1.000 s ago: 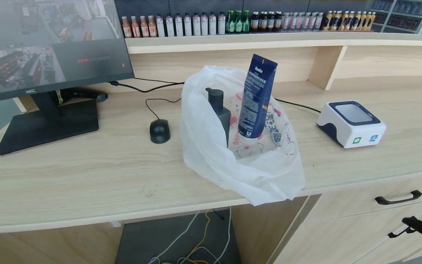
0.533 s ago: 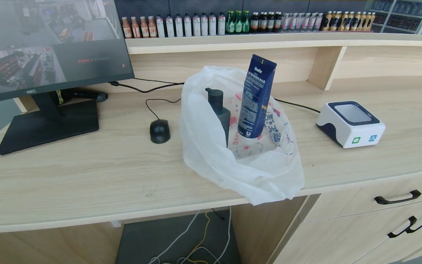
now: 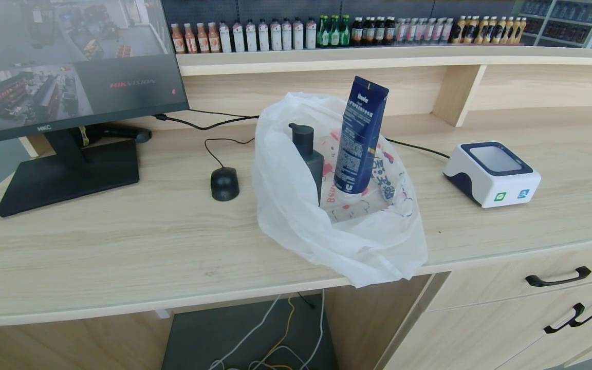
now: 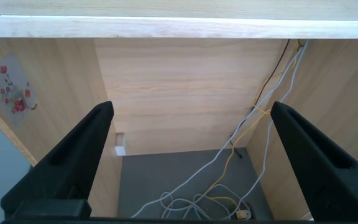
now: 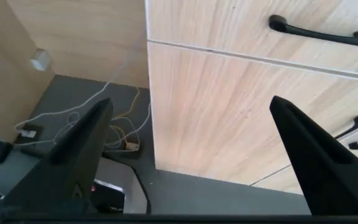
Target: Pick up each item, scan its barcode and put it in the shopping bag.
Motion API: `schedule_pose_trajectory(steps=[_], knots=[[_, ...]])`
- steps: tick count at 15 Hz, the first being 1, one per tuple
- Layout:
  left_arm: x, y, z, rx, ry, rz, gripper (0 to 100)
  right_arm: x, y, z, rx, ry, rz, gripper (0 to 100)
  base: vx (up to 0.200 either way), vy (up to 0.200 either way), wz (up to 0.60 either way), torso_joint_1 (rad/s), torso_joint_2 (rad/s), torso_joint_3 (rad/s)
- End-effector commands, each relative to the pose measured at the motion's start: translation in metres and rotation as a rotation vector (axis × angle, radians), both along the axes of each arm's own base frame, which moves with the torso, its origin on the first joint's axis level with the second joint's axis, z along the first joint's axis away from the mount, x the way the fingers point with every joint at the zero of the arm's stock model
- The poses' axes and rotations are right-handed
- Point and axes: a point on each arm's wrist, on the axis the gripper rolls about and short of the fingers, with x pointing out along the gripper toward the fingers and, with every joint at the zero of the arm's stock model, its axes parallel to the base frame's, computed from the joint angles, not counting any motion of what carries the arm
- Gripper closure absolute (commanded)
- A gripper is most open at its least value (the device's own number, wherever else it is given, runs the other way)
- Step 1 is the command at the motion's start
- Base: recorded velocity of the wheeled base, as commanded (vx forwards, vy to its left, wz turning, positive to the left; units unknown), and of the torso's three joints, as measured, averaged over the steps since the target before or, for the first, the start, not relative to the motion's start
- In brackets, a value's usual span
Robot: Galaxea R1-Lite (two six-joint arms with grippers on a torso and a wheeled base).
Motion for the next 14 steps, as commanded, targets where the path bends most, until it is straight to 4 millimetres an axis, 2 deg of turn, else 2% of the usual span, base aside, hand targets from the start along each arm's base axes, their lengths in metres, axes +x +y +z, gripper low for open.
schedule_pose_trajectory(steps=[1, 4, 6, 8, 10, 11, 14], knots=[[0.0000, 0.0000, 0.0000, 0.000, -0.001, 0.000, 0, -0.0047, 0.0000, -0.0004, 0.022, -0.054, -0.070, 0, 0.000, 0.000, 0.00, 0.000, 0.00, 0.000], [0.0000, 0.0000, 0.0000, 0.000, -0.001, 0.001, 0, -0.0077, -0.0016, -0.0016, 0.089, -0.145, -0.164, 0, 0.000, 0.000, 0.00, 0.000, 0.00, 0.000], [0.0000, 0.0000, 0.0000, 0.000, -0.001, 0.000, 0, -0.0074, -0.0031, -0.0040, 0.149, -0.128, -0.241, 0, 0.000, 0.000, 0.00, 0.000, 0.00, 0.000], [0.0000, 0.0000, 0.0000, 0.000, -0.001, 0.000, 0, -0.0067, -0.0030, -0.0060, 0.135, -0.089, -0.249, 0, 0.000, 0.000, 0.00, 0.000, 0.00, 0.000], [0.0000, 0.0000, -0.0001, 0.000, 0.001, 0.000, 0, -0.0070, -0.0017, -0.0061, 0.134, -0.096, -0.332, 0, 0.000, 0.000, 0.00, 0.000, 0.00, 0.000], [0.0000, 0.0000, -0.0001, 0.000, 0.001, 0.001, 0, -0.0070, 0.0000, -0.0060, 0.125, -0.100, -0.445, 0, 0.000, 0.000, 0.00, 0.000, 0.00, 0.000], [0.0000, 0.0000, 0.0000, 0.000, -0.001, 0.001, 0, -0.0143, -0.0003, -0.0086, 0.075, -0.189, -0.265, 0, 0.000, 0.000, 0.00, 0.000, 0.00, 0.000]])
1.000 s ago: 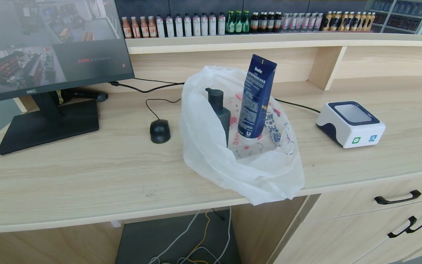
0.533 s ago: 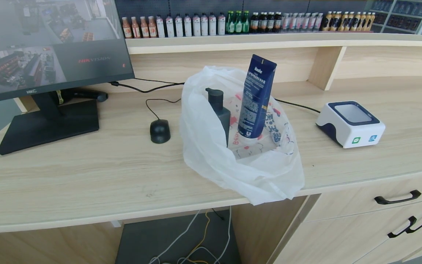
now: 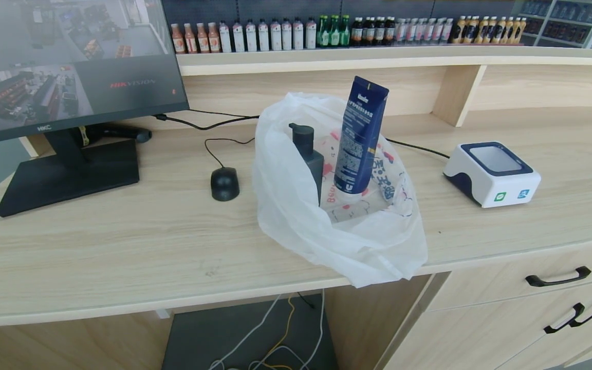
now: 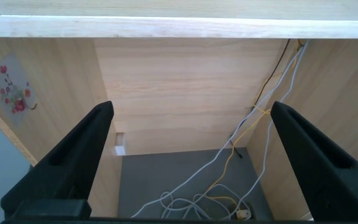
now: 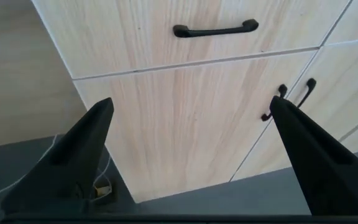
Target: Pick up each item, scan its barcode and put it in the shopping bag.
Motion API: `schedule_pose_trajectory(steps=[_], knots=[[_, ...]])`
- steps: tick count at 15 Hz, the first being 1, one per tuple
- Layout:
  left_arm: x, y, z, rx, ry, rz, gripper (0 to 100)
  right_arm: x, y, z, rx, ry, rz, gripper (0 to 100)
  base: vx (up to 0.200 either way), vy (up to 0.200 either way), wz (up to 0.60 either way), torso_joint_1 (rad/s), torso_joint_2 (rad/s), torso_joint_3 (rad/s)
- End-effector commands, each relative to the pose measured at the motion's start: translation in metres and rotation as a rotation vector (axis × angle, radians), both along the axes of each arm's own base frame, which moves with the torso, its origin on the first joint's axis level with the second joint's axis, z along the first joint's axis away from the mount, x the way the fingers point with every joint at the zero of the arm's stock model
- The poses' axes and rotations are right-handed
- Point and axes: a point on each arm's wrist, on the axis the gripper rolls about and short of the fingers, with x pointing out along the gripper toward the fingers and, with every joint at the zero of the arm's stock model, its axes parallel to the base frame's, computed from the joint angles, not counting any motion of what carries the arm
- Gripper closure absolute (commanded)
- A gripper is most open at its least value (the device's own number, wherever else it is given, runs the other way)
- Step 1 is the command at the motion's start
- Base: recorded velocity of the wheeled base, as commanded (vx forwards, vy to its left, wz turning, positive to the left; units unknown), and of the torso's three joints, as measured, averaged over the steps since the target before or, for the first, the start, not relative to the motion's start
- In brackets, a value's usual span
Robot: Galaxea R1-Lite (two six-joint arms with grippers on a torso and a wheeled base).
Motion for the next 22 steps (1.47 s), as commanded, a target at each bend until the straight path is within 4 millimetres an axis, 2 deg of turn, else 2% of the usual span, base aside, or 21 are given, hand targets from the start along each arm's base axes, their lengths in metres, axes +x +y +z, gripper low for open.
schedule_pose_trajectory(steps=[1, 4, 7, 13, 22], knots=[[0.0000, 0.0000, 0.0000, 0.000, -0.001, -0.001, 0, -0.0057, -0.0002, -0.0023, -0.012, -0.069, 0.087, 0, 0.000, 0.000, 0.00, 0.000, 0.00, 0.000], [0.0000, 0.0000, 0.0000, 0.000, -0.001, -0.001, 0, -0.0057, -0.0002, -0.0023, 0.009, -0.070, 0.087, 0, 0.000, 0.000, 0.00, 0.000, 0.00, 0.000], [0.0000, 0.0000, 0.0000, -0.002, -0.001, -0.001, 0, -0.0057, -0.0002, -0.0023, 0.008, -0.070, 0.087, 0, -0.200, 0.000, 0.00, 0.006, 0.00, 0.002], [0.0000, 0.0000, -0.0001, -0.003, 0.001, 0.000, 0, -0.0057, -0.0002, -0.0023, 0.008, -0.070, 0.087, 0, 0.000, 0.000, 0.00, 0.000, 0.00, 0.000], [0.0000, 0.0000, 0.0000, -0.009, -0.001, 0.000, 0, -0.0057, -0.0002, -0.0023, 0.009, -0.070, 0.087, 0, 0.000, -0.200, 0.00, 0.002, 0.00, 0.004]])
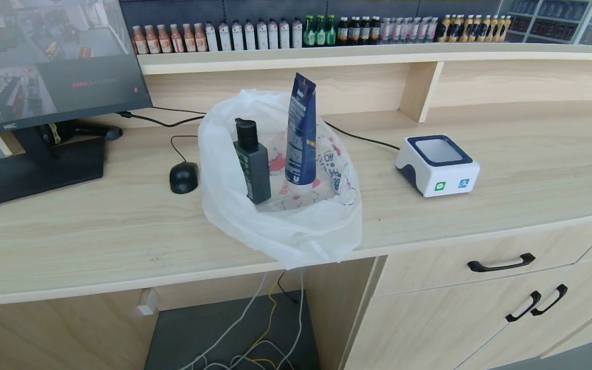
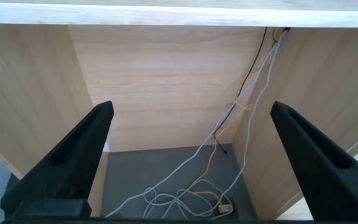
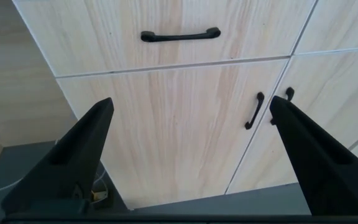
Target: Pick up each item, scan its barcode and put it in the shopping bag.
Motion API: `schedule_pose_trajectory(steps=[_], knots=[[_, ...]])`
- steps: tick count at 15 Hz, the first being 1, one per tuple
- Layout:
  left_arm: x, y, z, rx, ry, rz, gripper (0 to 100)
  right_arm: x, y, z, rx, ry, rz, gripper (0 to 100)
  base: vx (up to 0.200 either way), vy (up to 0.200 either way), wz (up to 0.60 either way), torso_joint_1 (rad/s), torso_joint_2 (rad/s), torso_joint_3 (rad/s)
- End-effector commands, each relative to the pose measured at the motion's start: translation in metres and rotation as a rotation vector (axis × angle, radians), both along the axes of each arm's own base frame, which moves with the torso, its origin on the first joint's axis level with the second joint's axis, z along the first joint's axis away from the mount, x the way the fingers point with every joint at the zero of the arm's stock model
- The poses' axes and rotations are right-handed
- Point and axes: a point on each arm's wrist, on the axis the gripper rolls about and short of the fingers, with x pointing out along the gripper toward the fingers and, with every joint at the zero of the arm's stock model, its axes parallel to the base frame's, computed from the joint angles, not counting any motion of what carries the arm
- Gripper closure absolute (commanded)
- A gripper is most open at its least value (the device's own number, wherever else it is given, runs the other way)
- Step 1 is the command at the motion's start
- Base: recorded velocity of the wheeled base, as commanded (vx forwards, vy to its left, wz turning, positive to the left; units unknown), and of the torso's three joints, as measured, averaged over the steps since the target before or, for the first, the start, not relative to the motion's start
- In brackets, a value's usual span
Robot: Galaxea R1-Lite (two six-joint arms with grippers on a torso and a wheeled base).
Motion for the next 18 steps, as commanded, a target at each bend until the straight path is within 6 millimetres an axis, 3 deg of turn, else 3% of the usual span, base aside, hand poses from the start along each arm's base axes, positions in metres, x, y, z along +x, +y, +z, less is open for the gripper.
schedule_pose_trajectory(steps=[1, 14, 18], knots=[[0.0000, 0.0000, 0.0000, -0.002, 0.000, 0.002, 0, 0.0000, 0.0000, 0.0000, 0.000, 0.000, 0.001, 0, 0.000, -0.200, 0.00, 0.002, 0.00, 0.002], [0.0000, 0.0000, 0.0001, -0.023, -0.002, 0.002, 0, 0.0000, 0.0000, 0.0000, 0.004, 0.000, 0.001, 0, 0.000, -0.200, 0.00, 0.002, 0.00, 0.002], [0.0000, 0.0000, 0.0001, -0.023, -0.002, 0.002, 0, 0.0000, 0.0000, 0.0000, 0.003, 0.000, 0.001, 0, 0.000, 0.000, 0.00, 0.000, 0.00, 0.000]])
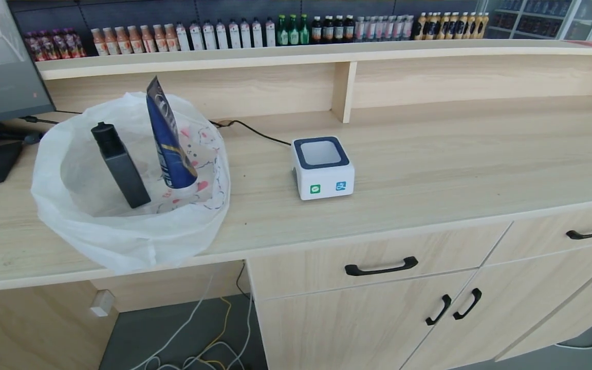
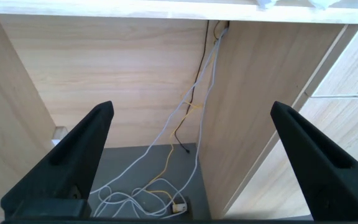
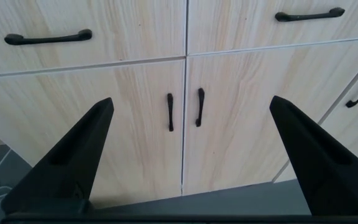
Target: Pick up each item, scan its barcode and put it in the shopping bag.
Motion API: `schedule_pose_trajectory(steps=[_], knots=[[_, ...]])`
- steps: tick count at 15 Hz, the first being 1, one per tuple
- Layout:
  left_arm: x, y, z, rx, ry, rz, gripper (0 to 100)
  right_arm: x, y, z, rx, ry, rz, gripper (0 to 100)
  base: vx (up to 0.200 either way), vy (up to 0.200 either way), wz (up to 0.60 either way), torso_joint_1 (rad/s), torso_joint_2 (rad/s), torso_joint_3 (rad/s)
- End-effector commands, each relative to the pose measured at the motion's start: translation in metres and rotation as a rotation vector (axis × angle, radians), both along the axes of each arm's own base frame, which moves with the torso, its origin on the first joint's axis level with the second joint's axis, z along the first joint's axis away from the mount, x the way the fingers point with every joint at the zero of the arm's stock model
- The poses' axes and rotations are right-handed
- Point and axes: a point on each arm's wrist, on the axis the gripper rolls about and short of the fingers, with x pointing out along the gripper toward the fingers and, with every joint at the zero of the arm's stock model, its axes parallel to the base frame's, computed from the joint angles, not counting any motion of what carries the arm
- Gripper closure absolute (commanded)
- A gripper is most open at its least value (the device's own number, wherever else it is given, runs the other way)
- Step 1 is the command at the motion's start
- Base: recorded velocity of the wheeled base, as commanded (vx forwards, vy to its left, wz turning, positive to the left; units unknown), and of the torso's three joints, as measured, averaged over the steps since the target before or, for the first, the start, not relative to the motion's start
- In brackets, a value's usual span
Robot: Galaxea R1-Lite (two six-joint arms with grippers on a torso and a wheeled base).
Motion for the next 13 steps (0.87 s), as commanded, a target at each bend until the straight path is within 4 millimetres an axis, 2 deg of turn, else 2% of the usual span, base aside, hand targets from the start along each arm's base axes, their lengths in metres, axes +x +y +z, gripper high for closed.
schedule_pose_trajectory(steps=[1, 13], knots=[[0.0000, 0.0000, 0.0000, 0.000, 0.000, 0.000, 0, 0.0000, 0.0000, -0.0001, -0.003, 0.001, 0.001, 0, 0.000, 0.000, 0.00, 0.000, 0.00, 0.000], [0.0000, 0.0000, 0.0000, 0.003, 0.000, 0.000, 0, 0.0000, 0.0000, -0.0001, -0.001, 0.001, -0.001, 0, 0.000, 0.000, 0.00, 0.000, 0.00, 0.000]])
